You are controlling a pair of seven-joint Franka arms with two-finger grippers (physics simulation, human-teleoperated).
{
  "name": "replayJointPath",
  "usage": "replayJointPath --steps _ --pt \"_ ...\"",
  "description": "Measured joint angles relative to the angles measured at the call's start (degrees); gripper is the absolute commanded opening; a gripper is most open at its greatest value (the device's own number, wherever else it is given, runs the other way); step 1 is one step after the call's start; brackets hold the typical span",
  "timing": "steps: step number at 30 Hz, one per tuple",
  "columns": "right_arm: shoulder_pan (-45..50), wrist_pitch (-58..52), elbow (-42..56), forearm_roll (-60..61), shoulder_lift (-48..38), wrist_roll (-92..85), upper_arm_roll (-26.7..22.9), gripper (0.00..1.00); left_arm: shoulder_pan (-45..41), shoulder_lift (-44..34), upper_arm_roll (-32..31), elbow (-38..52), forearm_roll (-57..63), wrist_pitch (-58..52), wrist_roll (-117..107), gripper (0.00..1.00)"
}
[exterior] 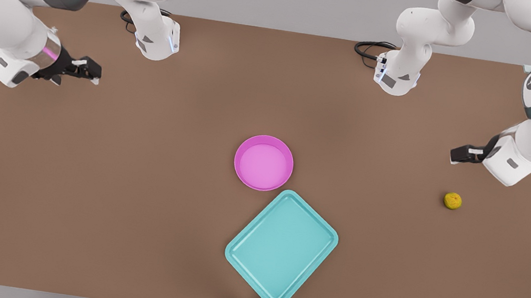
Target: Place the orange on the plate with the left arm and the plate on the tray with the right arm
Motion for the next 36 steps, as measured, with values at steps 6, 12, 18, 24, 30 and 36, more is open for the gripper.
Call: replayJointPath --steps 6,12,18,24,30,36 --pt "0.4 2.0 0.3 0.0 0.8 -0.6 0.0 1.00 5.1 4.4 5.4 -17.0 0.1 10.9 -0.1 1.00" --pt "0.4 2.8 0.1 0.0 1.2 -1.0 0.0 1.00 13.8 12.2 8.6 -32.9 -2.4 35.0 8.1 1.00" --pt "0.3 3.1 0.1 0.0 1.6 -1.3 0.0 1.00 13.8 13.8 10.7 -41.5 -3.2 50.1 17.9 1.00" --pt "0.4 3.2 0.1 0.0 2.0 -1.6 0.0 1.00 13.6 15.0 11.3 -43.1 -4.1 57.2 25.3 1.00" --pt "0.4 3.2 0.1 0.0 2.3 -1.8 0.0 1.00 13.1 16.3 11.3 -44.0 -4.6 60.2 29.4 1.00" --pt "0.4 3.2 0.1 0.0 2.5 -1.9 0.0 1.00 13.1 17.2 11.3 -43.9 -4.7 61.6 32.1 1.00"
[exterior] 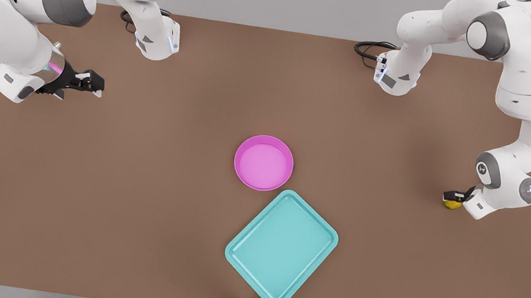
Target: Place the orange on the plate with the left arm and the plate on the tray with the right arm
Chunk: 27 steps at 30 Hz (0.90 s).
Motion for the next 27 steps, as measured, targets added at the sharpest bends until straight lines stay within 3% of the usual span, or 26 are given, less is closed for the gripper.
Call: replayJointPath --steps 9,11,12,16,19,21,27 --pt "0.0 0.1 0.1 0.0 0.3 -0.1 0.0 1.00 -0.1 1.9 0.0 0.4 -0.1 0.9 1.2 1.00" --pt "0.0 0.1 0.1 0.0 0.4 -0.1 0.0 1.00 -0.2 2.0 0.0 0.5 -0.1 1.1 1.2 0.77" --pt "0.0 0.1 0.1 0.0 0.5 -0.1 0.0 1.00 -0.3 2.0 0.0 0.5 0.0 1.2 1.2 0.73" --pt "0.0 0.1 0.1 0.0 0.7 -0.2 -0.1 1.00 -0.3 2.1 0.0 0.5 0.1 1.4 1.0 0.73" --pt "0.0 0.1 0.1 0.0 0.8 -0.2 -0.1 1.00 -0.3 2.1 0.0 0.9 0.2 1.4 0.8 0.64" --pt "0.0 0.1 0.2 0.0 0.8 -0.2 -0.1 1.00 -0.4 1.3 0.0 1.0 0.4 1.1 0.5 0.64" --pt "0.0 0.2 0.1 0.0 0.9 -0.3 -0.2 1.00 -9.1 -4.5 -0.4 1.4 0.6 -5.1 -2.1 0.64"
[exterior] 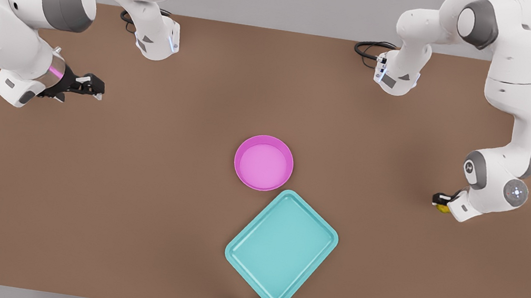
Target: Place the orange on the plate with the left arm and the plate on the tray with the right arm
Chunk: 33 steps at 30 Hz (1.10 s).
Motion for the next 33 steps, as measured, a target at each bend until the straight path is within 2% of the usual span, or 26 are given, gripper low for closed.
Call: replayJointPath --steps 6,10,12,15,16,17,20,23,24,26,28,29,30,31,32,33 --pt "0.0 0.4 0.8 0.0 1.4 0.0 -0.1 1.00 -29.3 1.9 -1.2 7.7 -0.1 -7.0 -10.2 0.64" --pt "0.0 0.9 3.1 0.0 5.8 0.0 -0.4 1.00 -34.0 10.5 -10.6 24.8 -1.6 -13.7 -21.5 0.64" --pt "-0.5 2.4 3.2 0.0 6.5 0.0 -0.3 1.00 -35.6 15.8 -12.4 32.3 -2.5 -16.1 -27.3 0.64" --pt "-1.6 3.9 3.0 0.3 6.6 0.1 -0.4 1.00 -37.8 19.4 -13.0 37.0 -3.2 -18.3 -35.4 0.65" --pt "-1.6 4.3 2.9 0.3 6.7 0.1 -0.4 1.00 -38.8 19.7 -13.1 37.2 -3.6 -18.9 -37.8 0.72" --pt "-1.6 4.6 3.0 0.3 6.7 0.2 -0.4 1.00 -39.4 19.9 -13.1 37.3 -4.0 -19.7 -40.1 1.00" --pt "-1.5 5.2 2.9 0.2 6.7 0.3 -0.4 1.00 -40.6 19.7 -13.1 37.6 -5.5 -22.2 -46.2 1.00" --pt "-1.5 5.6 2.8 0.2 7.1 0.3 -0.5 1.00 -36.1 12.8 -8.6 39.2 -6.3 -28.8 -49.9 1.00" --pt "-1.4 5.8 2.7 0.1 7.3 0.3 -0.5 1.00 -33.2 10.1 -4.4 41.7 -6.3 -33.0 -49.8 1.00" --pt "-1.2 6.0 2.7 0.1 8.4 0.4 -0.4 1.00 -30.1 7.7 9.5 47.7 -6.4 -40.8 -48.0 1.00" --pt "0.1 6.5 2.6 0.4 11.6 0.4 -0.2 1.00 -29.1 6.9 18.2 52.8 -6.5 -47.1 -45.4 1.00" --pt "3.0 7.6 1.6 0.7 13.8 0.6 -0.1 1.00 -24.6 3.7 14.3 53.2 -6.3 -49.3 -44.3 1.00" --pt "5.5 9.4 -0.4 1.8 15.6 0.8 0.1 1.00 -15.5 -0.8 3.7 51.1 -4.7 -50.2 -43.2 1.00" --pt "6.6 11.7 -3.9 4.0 16.7 1.0 0.2 1.00 -8.9 -6.6 -4.1 45.3 -2.2 -49.7 -42.2 1.00" --pt "6.8 14.5 -9.2 7.0 17.3 1.2 0.2 1.00 -5.4 -11.6 -8.1 38.5 -0.3 -48.7 -41.2 1.00" --pt "7.3 17.5 -14.1 10.0 17.8 1.3 0.2 1.00 -3.7 -13.2 -10.1 35.3 1.2 -48.2 -40.3 1.00"
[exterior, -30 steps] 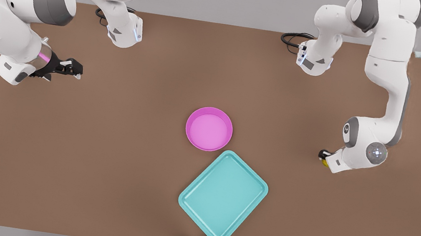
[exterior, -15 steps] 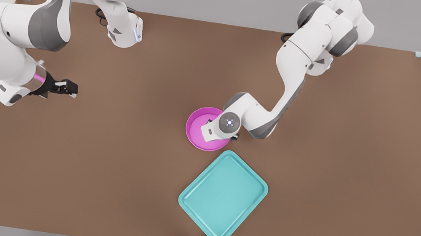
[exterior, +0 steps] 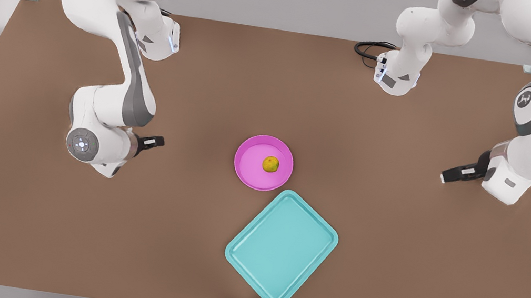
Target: Place the orange on the plate with the left arm and the plate on the tray with the right arm
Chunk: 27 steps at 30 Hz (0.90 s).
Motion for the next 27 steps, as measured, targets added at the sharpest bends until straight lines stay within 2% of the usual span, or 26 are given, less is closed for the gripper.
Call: replayJointPath --steps 3,6,11,18,27 --pt "6.8 8.6 -7.1 7.8 2.2 0.6 0.2 1.00 1.2 1.3 -1.9 -2.1 2.3 1.1 2.4 1.00" --pt "14.0 18.1 -8.7 17.0 6.1 1.2 0.2 1.00 0.8 1.8 -2.6 -2.4 1.8 1.8 4.4 1.00" --pt "17.0 28.7 -8.6 26.0 8.0 2.1 0.5 1.00 0.7 2.2 -2.8 -2.4 1.0 2.3 7.1 1.00" --pt "18.4 34.5 -7.9 28.8 11.2 3.0 0.6 1.00 0.6 4.1 -2.7 -2.4 0.8 2.8 9.9 1.00" --pt "20.3 36.8 -6.0 29.0 14.7 3.6 0.5 1.00 -2.4 5.3 -2.5 -1.7 2.0 4.3 11.8 1.00"
